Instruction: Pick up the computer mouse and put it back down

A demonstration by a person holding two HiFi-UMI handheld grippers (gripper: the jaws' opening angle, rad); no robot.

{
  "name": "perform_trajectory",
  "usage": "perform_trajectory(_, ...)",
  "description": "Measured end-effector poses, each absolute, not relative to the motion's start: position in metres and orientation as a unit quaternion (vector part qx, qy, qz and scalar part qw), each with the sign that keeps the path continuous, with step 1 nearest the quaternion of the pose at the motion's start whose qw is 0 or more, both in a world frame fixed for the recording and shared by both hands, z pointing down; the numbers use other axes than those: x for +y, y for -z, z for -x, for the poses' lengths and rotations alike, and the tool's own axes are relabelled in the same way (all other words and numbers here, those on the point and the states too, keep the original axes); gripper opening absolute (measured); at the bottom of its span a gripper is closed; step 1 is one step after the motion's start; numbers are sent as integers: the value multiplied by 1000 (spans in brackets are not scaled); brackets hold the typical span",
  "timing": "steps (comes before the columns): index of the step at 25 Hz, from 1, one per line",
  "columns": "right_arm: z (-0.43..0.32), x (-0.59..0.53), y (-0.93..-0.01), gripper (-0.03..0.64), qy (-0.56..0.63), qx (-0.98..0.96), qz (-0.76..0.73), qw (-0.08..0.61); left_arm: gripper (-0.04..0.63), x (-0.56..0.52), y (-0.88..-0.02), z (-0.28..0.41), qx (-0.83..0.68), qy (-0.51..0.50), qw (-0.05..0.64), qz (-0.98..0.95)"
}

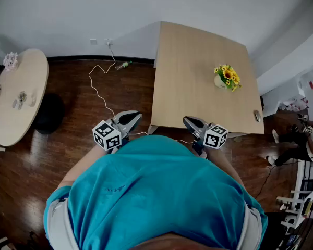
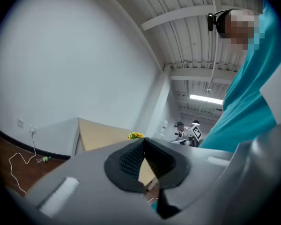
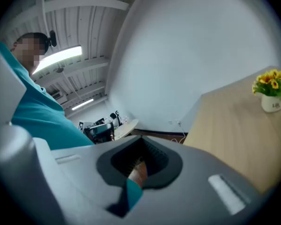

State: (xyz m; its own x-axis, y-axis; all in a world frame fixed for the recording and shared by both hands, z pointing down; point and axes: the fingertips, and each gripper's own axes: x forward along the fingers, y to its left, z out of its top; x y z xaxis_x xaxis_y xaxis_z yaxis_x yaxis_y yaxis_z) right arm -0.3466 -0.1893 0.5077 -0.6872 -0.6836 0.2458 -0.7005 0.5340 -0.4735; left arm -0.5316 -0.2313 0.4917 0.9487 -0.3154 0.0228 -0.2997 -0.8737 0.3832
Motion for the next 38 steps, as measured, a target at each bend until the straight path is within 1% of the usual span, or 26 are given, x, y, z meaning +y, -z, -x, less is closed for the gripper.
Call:
perform_trajectory(6, 365, -186, -514, 2, -289, -869, -400, 27, 5, -228, -509, 548, -147, 18, 214, -966)
perform_trajectory(10, 349, -172, -519, 2, -289, -870, -398, 26, 5, -215, -519, 529, -142, 7, 218, -966)
perform_trajectory(14, 294, -155, -524, 2, -284, -872, -398, 8, 5, -189, -514, 485, -147, -5, 193, -970)
perform_trajectory(18, 219, -132, -530, 2, -268, -887, -377, 6, 5, -178, -507, 432, -193, 3, 175, -965)
perform_trajectory(23, 118, -88, -528, 2, -254, -904, -342, 34, 5, -151, -488, 347, -264, 66, 206, -940)
perform_trajectory(25, 86, -77, -526, 2, -258, -905, -334, 41, 5, -136, -485, 317, -270, 69, 219, -935)
perform_trajectory(30, 40, -74, -524, 2, -267, -903, -336, 32, 5, -117, -481, 259, -247, 41, 216, -944)
perform_trajectory(35, 31, -83, -521, 2, -280, -891, -355, 32, 5, -129, -491, 232, -203, 37, 225, -952)
perform_trajectory(38, 9, -82, -517, 2, -289, -880, -375, 28, 5, -134, -500, 202, -163, 31, 239, -957)
